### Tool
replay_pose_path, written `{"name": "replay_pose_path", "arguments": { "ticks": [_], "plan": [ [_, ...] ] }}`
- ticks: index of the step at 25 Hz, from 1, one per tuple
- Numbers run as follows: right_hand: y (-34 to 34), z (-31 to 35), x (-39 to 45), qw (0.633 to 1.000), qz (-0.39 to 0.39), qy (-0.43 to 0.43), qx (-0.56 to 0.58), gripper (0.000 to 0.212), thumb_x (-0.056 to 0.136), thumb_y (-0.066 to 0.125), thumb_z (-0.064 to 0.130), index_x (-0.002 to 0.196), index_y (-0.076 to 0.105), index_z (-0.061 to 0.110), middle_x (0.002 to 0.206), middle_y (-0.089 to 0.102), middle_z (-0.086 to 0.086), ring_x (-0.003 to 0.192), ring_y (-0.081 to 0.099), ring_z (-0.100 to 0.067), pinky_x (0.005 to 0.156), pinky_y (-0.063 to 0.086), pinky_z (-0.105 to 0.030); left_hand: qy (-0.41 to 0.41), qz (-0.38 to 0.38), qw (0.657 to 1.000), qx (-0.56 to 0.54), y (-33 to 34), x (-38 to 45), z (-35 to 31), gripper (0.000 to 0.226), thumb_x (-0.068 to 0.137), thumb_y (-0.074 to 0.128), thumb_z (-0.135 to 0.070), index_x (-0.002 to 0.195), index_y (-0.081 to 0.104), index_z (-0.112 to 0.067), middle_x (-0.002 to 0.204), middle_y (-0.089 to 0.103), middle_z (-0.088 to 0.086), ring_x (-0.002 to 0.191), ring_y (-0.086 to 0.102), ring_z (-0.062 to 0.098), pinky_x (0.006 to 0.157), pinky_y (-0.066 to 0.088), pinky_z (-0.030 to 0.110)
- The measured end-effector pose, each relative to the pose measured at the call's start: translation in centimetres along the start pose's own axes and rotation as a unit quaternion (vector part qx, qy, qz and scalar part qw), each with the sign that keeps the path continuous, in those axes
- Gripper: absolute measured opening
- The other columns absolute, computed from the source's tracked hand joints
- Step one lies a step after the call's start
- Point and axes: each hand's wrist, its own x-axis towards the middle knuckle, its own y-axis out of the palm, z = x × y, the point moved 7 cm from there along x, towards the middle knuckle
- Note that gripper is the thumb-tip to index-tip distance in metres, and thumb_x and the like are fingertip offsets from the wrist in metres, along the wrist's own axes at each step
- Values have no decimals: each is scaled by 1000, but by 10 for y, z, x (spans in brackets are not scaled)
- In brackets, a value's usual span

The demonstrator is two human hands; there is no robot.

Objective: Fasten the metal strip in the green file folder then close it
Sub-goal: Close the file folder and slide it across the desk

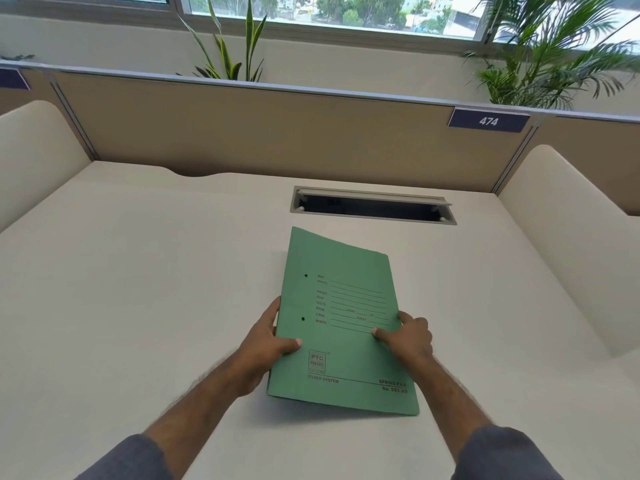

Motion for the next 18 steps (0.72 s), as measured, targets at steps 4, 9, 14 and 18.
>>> {"name": "replay_pose_path", "arguments": {
  "ticks": [4, 9, 14, 18],
  "plan": [
    [0, 6, -2, 997, 5, -17, 71, 76, 76, 73, 51, 140, 46, 22, 130, 53, -14, 120, 54, -35, 102, 45, -53, 30, -31, 997, -67, -14, 5, -11, 71, 87, 61, 9, 128, 50, -48, 109, 77, 8, 95, 74, 38, 71, 62, 49],
    [0, 29, -12, 950, 70, -39, 301, 43, 85, 71, 32, 122, 57, 15, 111, 71, -4, 92, 72, -21, 78, 59, -40, 51, -94, 986, -126, -42, 11, -34, 62, 85, 68, 2, 134, 45, -27, 106, 77, 12, 92, 74, 40, 69, 61, 52],
    [3, 56, -19, 909, 148, -43, 388, 33, 87, 68, 9, 118, 56, 11, 103, 76, -10, 87, 74, -28, 74, 59, -42, 77, -96, 982, -144, -69, 15, -65, 59, 85, 67, 0, 134, 48, -27, 111, 76, 15, 94, 73, 41, 68, 62, 51],
    [1, 104, -22, 891, 172, -90, 411, 45, 86, 62, -3, 123, 47, 19, 103, 76, -7, 82, 74, -27, 59, 56, -39, 91, -105, 979, -149, -101, 21, -91, 54, 85, 66, 0, 131, 55, -25, 114, 74, 16, 91, 74, 38, 63, 62, 46]
  ]
}}
